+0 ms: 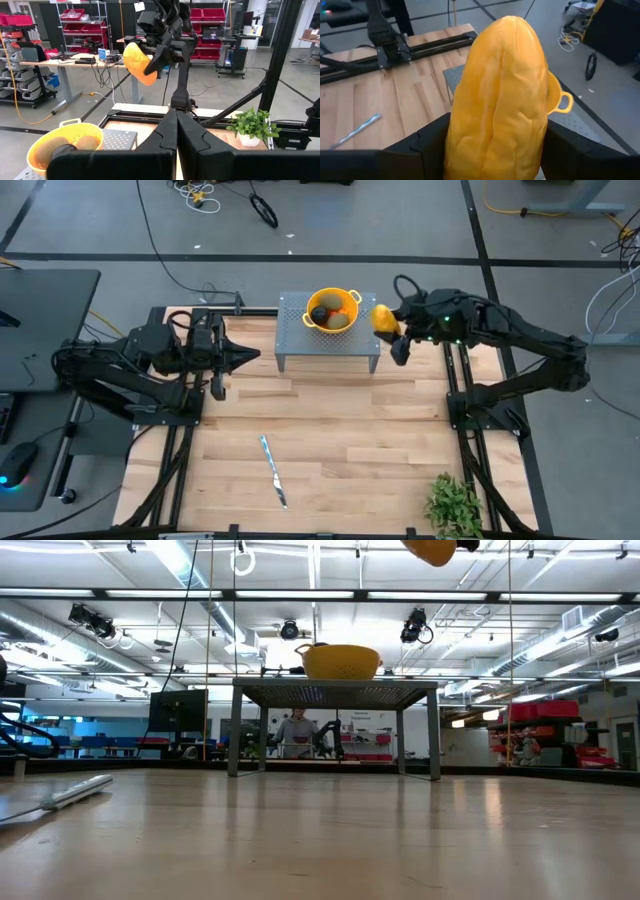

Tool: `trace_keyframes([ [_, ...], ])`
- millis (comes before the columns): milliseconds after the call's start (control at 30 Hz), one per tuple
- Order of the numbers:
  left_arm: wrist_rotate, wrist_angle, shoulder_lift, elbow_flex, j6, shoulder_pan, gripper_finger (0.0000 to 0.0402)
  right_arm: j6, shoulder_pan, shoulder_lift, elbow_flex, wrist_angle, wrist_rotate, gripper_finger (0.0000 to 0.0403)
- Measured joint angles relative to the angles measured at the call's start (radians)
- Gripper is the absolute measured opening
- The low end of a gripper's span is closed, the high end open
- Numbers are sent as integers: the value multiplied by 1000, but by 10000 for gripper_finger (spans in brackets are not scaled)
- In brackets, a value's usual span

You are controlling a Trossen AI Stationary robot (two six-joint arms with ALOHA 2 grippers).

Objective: Pick & Place Fruit
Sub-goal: Put the mango into the yellow colander bowl on the shelf

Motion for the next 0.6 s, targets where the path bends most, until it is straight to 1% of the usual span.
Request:
trace_keyframes([
  [400,-20,7,0,0,-13,0,0,0,-31,-121,0,-3,18,254],
  [600,-20,11,0,0,-6,0,0,0,-48,-154,0,-12,19,254],
])
